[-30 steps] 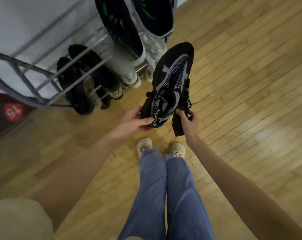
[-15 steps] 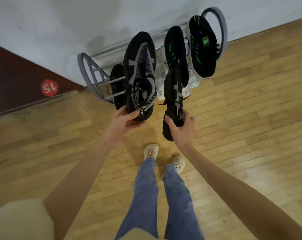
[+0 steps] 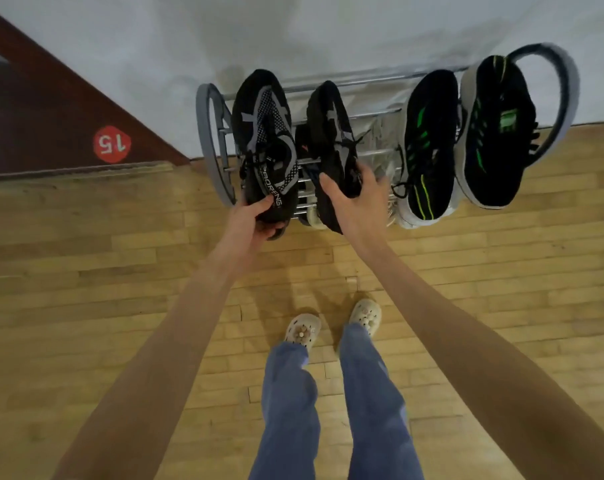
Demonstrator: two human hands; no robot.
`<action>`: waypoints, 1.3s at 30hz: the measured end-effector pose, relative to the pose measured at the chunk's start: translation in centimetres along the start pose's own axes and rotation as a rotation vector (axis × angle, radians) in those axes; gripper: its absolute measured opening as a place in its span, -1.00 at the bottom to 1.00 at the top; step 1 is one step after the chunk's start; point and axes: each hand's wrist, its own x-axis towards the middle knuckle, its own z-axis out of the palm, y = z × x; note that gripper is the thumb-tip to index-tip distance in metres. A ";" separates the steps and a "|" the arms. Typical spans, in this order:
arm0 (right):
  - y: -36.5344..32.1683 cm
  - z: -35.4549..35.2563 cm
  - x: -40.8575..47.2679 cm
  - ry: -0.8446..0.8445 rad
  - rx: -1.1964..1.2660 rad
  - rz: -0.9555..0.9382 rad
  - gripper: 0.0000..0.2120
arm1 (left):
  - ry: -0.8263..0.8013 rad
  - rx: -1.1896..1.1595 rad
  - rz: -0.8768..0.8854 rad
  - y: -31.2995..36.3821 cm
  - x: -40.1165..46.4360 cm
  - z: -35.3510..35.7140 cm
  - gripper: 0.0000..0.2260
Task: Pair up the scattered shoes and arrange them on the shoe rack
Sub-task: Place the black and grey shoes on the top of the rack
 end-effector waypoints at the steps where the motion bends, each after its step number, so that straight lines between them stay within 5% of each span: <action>1: 0.3 0.6 0.7 0.016 -0.042 -0.029 -0.29 | 0.007 -0.003 0.010 -0.3 0.8 0.2 -0.65; 8: 1.8 3.1 4.9 0.176 -0.284 -0.329 -0.28 | 0.029 -0.026 0.081 -1.4 5.4 0.9 -0.77; 17: 2.9 6.9 7.4 0.196 -0.425 -0.315 -0.28 | 0.164 -0.207 -0.011 -3.4 6.5 1.5 -0.89; 28: 6.9 2.4 4.0 0.054 -0.181 -0.541 -0.55 | 0.318 0.028 -0.010 -7.6 3.9 3.4 -0.82; 31: 8.6 0.8 4.1 -0.067 -0.227 -0.553 -0.44 | 0.446 0.162 0.141 -8.0 3.4 4.7 -0.66; 35: 8.2 1.0 6.5 -0.319 -0.256 -0.531 -0.14 | 0.628 0.727 0.603 -7.2 4.4 4.9 -0.29; 39: 6.5 2.4 9.1 -0.472 -0.221 -0.483 -0.02 | 0.559 1.009 0.770 -5.8 7.2 3.7 -0.35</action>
